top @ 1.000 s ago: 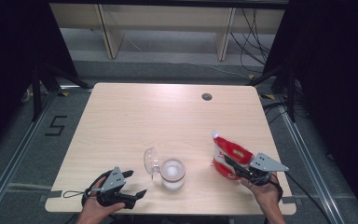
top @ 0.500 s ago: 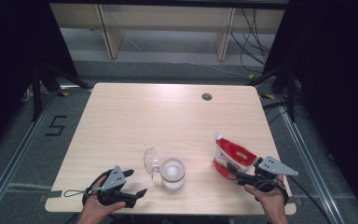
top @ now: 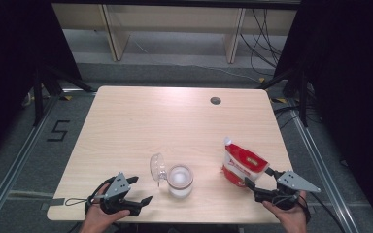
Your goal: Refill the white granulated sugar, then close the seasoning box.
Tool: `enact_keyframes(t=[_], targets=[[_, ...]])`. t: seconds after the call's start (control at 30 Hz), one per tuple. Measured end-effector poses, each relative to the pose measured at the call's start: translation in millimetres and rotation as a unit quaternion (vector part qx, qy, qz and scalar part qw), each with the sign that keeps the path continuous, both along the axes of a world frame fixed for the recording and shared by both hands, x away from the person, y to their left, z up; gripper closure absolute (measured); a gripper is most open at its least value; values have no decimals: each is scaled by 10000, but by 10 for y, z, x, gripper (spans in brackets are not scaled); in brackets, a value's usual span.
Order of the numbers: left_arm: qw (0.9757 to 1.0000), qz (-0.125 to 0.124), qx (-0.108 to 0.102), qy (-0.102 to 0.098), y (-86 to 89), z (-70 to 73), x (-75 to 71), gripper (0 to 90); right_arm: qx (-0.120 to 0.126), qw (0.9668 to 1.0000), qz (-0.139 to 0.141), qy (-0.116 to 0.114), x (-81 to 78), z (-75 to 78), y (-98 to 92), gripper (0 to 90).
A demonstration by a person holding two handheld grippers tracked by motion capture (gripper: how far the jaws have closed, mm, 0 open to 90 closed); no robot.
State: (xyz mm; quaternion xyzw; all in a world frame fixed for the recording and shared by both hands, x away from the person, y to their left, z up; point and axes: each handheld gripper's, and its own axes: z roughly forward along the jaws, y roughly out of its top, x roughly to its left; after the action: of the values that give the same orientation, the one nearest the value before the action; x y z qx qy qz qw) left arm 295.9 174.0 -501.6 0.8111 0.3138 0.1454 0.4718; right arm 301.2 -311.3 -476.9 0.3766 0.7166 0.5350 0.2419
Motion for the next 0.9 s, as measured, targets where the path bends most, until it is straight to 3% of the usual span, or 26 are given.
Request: enact_keyframes(t=[0.07,0.17,0.2,0.27,0.3,0.4,0.47,0.7,0.73,0.8,0.9], targets=[[10000,-1,4,-3,0,1,0,165,-9,10000,-10,36,-43,3,10,191],[10000,2,-1,5,2,-1,2,166,-208,9997,-4,127,-83,0,25,178],[9999,-27,119,-15,17,4,8,166,-186,9997,-63,159,-92,-6,38,178],[10000,10,-3,4,0,1,1,165,-349,9993,-52,121,-90,-16,37,177],[9999,-15,104,-10,15,7,8,165,-282,9991,-100,309,-114,-19,56,177],[9998,-66,164,-110,27,14,17,165,-361,9985,-96,405,-129,-25,71,177],[10000,-4,38,-15,18,11,3,165,-445,9984,-43,355,-129,-30,76,177],[10000,-23,71,-39,20,24,5,166,-458,9973,-129,551,-205,-26,81,176],[10000,32,-9,-20,11,25,-10,166,-572,9974,-23,445,-194,-28,66,176],[10000,-17,53,-46,29,33,-7,166,-454,9971,-130,601,-246,-24,92,177],[10000,-1,20,-34,33,30,-14,169,-590,9971,-100,465,-252,-21,86,177]])
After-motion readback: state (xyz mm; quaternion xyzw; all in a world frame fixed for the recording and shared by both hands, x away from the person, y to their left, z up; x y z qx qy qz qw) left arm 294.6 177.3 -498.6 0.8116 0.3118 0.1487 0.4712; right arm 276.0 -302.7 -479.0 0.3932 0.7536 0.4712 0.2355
